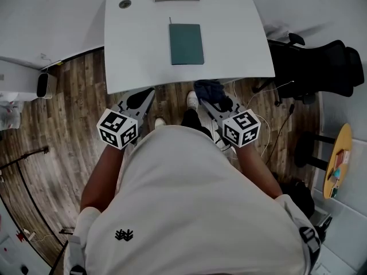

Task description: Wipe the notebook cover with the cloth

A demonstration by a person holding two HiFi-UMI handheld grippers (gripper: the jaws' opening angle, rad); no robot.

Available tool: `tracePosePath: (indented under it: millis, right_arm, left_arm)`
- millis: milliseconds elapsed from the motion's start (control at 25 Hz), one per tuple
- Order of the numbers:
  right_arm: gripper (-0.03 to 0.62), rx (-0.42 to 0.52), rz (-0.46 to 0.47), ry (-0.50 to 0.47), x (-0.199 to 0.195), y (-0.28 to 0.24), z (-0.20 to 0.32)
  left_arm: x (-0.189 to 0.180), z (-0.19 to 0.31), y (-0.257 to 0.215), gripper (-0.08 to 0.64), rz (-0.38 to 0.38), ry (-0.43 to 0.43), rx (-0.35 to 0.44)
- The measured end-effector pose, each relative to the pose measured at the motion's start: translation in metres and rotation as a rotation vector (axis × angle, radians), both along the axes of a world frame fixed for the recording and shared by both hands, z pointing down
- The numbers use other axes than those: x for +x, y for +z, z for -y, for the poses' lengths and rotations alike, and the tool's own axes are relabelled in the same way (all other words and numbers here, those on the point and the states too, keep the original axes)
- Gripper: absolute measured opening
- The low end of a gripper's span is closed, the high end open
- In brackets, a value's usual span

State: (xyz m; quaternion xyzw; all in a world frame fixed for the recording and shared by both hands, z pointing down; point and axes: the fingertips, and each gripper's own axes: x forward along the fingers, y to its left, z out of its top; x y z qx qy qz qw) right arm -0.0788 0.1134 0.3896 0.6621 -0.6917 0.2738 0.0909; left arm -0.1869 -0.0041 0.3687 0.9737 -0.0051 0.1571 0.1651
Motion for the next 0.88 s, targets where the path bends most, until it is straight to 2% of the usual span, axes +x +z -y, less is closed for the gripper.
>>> tracePosePath:
  millis: [520,880]
  right_arm:
    - [0.167,0.009,-0.03,-0.074,-0.011,-0.012,0.017]
    - [0.167,0.001,-0.04,-0.078,-0.015,-0.012,0.016]
  left_arm:
    - [-0.024,0.006,0.004,0.006,0.011,-0.042,-0.005]
    - [-0.025,0.007,0.003,0.006,-0.003,-0.039,-0.006]
